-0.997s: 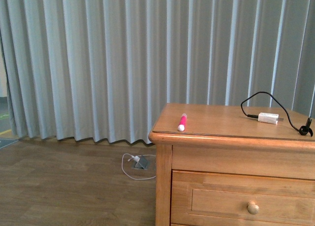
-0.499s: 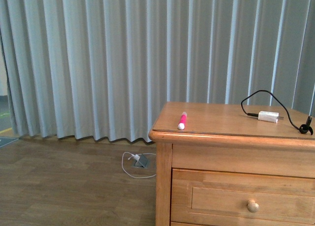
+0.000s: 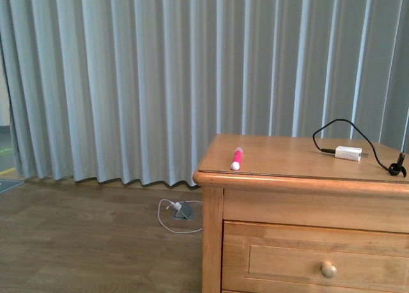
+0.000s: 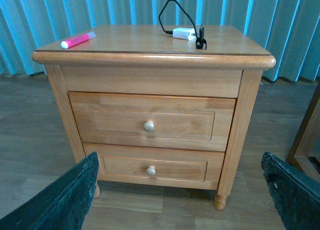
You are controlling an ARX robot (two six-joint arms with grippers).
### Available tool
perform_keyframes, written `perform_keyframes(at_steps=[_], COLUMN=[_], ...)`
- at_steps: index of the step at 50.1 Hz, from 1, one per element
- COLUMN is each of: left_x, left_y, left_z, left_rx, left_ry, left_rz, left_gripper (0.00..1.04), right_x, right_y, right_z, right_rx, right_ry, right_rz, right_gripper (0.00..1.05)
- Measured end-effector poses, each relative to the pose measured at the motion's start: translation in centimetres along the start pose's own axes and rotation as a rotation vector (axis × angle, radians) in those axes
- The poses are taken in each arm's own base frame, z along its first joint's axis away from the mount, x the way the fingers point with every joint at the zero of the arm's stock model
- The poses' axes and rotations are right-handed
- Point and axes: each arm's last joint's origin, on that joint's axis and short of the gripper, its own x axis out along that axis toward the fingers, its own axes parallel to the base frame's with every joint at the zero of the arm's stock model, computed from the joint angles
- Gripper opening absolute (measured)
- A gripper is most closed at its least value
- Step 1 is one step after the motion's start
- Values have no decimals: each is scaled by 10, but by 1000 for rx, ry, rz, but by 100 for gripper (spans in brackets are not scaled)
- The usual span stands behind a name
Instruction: Place pink marker in drawer with both arms
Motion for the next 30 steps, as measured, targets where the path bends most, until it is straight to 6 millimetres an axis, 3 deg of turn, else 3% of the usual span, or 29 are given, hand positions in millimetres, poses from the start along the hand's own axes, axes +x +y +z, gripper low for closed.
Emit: perform_keyframes(at_steps=[7, 15, 22, 30], left_x=[0, 0, 0, 0], left_y=[0, 0, 0, 0], left_z=[0, 0, 0, 0], left_rx=[0, 0, 0, 0], left_ry=[0, 0, 0, 0], left_rz=[0, 0, 0, 0], left_gripper=[99, 99, 99, 99], right_x=[0, 7, 24, 59], right_y=[0, 1, 1, 5], right_z=[-1, -9, 0, 3], right_rx=[1, 22, 44, 43], right_ry=[8, 181, 245, 298], right_rz=[2, 25, 24, 25], right_gripper=[96, 96, 96, 96])
